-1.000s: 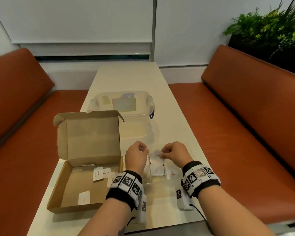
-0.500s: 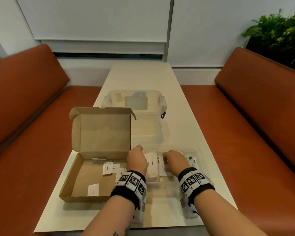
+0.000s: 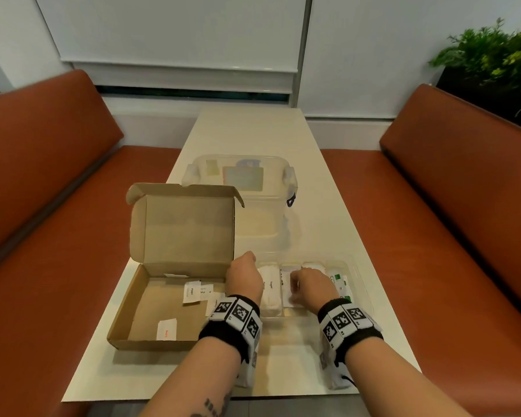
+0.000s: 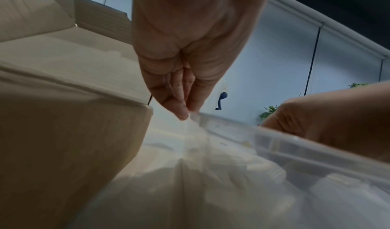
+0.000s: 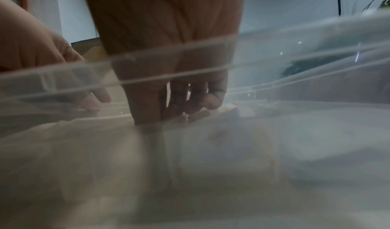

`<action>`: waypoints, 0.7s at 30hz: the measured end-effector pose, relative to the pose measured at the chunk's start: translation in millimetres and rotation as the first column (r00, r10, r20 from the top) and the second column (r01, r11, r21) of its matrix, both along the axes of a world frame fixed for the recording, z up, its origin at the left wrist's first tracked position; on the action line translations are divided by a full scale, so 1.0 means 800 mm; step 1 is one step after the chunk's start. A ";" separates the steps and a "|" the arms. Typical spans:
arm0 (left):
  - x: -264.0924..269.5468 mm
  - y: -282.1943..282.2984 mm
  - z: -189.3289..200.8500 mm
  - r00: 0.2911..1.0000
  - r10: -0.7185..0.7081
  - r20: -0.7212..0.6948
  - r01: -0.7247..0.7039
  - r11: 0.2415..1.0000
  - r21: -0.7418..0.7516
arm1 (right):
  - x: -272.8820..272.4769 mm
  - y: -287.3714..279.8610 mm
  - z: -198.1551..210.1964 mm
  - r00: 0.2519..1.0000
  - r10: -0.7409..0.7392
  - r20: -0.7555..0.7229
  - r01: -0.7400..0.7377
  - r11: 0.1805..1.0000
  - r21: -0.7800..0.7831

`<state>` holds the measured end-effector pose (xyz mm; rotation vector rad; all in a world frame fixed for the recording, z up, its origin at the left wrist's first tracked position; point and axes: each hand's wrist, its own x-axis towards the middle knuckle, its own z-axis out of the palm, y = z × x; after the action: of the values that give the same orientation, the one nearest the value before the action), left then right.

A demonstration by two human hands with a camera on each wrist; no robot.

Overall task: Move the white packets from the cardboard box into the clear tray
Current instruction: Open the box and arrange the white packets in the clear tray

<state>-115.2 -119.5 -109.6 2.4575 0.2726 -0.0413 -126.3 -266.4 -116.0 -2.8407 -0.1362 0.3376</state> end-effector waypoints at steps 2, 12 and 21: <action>-0.001 0.001 0.003 1.000 -0.008 -0.012 0.008 1.000 -0.006 | 0.000 0.004 0.009 0.999 -0.029 0.025 0.027 0.997 0.069; -0.005 0.072 0.046 0.994 0.100 -0.032 -0.104 0.981 -0.165 | 0.010 0.113 0.073 0.989 -0.004 0.146 -0.047 0.937 0.345; -0.025 0.212 0.024 0.922 0.377 -0.083 -0.386 0.896 -0.219 | 0.035 0.258 0.047 0.940 0.334 -0.068 -0.337 0.941 -0.030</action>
<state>-135.4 50.3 -90.4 2.1334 0.7229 0.0473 -98.0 -60.4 -78.0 -2.8373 -0.6131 0.5030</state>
